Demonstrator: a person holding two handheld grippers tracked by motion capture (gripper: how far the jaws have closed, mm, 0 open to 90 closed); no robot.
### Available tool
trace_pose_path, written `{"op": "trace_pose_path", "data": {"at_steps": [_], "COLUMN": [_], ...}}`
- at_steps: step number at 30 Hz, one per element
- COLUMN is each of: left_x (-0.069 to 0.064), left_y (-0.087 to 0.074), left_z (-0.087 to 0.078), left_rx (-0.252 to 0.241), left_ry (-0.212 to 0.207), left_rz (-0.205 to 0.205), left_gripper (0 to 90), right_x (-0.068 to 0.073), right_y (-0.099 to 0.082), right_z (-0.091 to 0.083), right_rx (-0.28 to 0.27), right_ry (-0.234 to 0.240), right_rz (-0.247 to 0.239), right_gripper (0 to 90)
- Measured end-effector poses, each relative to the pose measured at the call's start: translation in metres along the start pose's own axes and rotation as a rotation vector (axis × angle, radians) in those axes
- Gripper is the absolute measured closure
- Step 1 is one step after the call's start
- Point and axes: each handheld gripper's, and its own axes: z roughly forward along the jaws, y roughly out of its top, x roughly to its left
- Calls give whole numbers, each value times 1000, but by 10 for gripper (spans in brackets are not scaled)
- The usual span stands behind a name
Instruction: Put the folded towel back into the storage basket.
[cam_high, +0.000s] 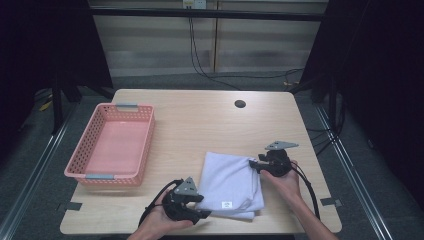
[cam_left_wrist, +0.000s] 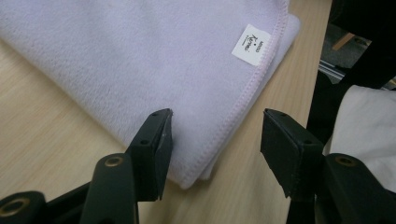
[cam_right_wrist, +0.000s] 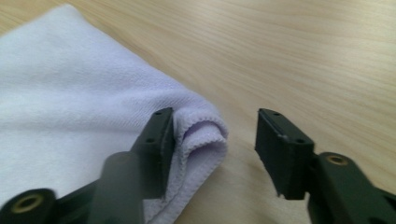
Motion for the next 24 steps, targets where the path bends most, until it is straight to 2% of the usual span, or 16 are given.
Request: {"op": "trace_pose_path", "data": {"at_steps": [1,2,3,4,5,6,8,9,11,12,14,16,18,21,23,24], "left_x": [2,2,7,9,9,11,9,8,7,8,10,11,12,11,12,12], "left_y": [-4,-4,-9,-11,-11,-15,-15,-13,-10,-8,-3,-2,-1,-1,-1,-1], "left_z": [-3,-3,-9,-11,-11,-12,-9,-6,0,2,7,12,16,17,16,16], "left_rx": [-14,-14,-10,-15,-15,-10,0,21,16,11,16,29,48,52,58,58], "left_ry": [19,19,42,58,58,44,46,51,74,81,59,49,52,50,55,55], "left_rz": [-15,-15,-35,-57,-57,-83,-79,-72,-63,-60,-74,-61,-45,-58,-60,-60], "left_gripper": [434,416,412,406,397,396,376,367,349,347,330,301,285,276,286,286], "right_x": [-1,-1,-3,-4,-6,-7,-7,-6,-5,-6,-6,-5,-1,8,15,15], "right_y": [1,1,2,2,2,2,2,2,1,1,1,1,2,7,9,8], "right_z": [-1,-1,-3,-2,-2,-1,1,2,4,5,6,7,9,14,18,20], "right_rx": [-2,-2,2,5,4,-2,10,12,31,28,34,34,46,50,68,70], "right_ry": [26,26,52,78,95,111,126,130,159,161,163,169,170,199,161,161], "right_rz": [-1,-1,0,7,13,13,11,6,5,-7,-7,-10,-28,-18,-61,-53], "right_gripper": [423,423,346,329,301,271,270,289,335,328,319,301,249,205,190,183]}}
